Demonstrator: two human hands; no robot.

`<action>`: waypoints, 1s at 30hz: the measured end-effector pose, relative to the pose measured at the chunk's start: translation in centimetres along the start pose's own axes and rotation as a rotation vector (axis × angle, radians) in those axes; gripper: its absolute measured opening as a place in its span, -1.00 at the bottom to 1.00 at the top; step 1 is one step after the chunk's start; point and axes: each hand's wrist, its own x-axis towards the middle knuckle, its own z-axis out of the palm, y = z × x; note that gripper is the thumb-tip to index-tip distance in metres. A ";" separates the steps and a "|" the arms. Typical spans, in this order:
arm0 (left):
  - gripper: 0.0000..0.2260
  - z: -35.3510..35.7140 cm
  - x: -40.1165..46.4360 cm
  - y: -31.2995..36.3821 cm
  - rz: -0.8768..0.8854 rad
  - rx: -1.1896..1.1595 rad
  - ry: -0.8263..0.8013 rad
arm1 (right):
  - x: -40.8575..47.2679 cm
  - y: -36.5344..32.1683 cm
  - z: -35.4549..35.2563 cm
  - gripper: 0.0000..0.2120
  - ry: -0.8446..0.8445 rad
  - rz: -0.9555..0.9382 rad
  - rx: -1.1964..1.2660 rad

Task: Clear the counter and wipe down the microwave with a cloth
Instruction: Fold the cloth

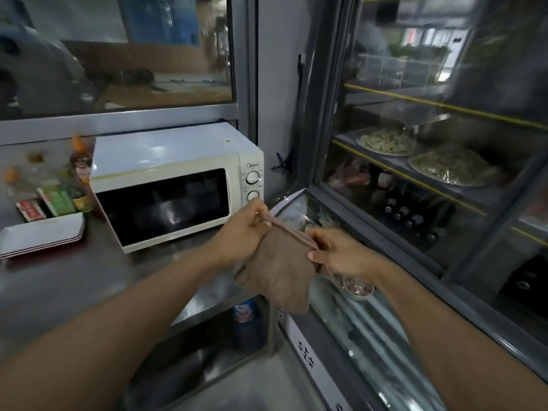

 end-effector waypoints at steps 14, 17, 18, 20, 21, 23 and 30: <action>-0.87 4.7 -1.6 -7.4 -0.758 -0.533 0.443 | 8.6 6.8 2.5 -0.89 -0.239 0.256 0.505; -0.86 6.2 -3.8 -8.6 -0.826 -0.691 0.365 | 9.2 9.3 3.9 -0.74 -0.289 0.371 0.651; -0.83 6.7 -4.5 -9.1 -0.844 -0.673 0.314 | 9.3 10.2 4.3 -0.71 -0.313 0.390 0.697; -0.71 7.9 -5.6 -10.2 -0.894 -0.526 0.231 | 9.5 12.0 5.0 -0.62 -0.383 0.379 0.765; -0.65 8.6 -6.0 -10.8 -0.928 -0.431 0.210 | 9.6 12.9 5.4 -0.59 -0.424 0.356 0.770; -0.58 9.8 -6.7 -12.0 -0.995 -0.279 0.188 | 9.7 14.7 6.4 -0.54 -0.506 0.303 0.715; -0.80 12.2 -8.6 -16.6 -1.089 0.053 0.282 | 9.3 19.4 11.0 -0.61 -0.479 0.155 0.147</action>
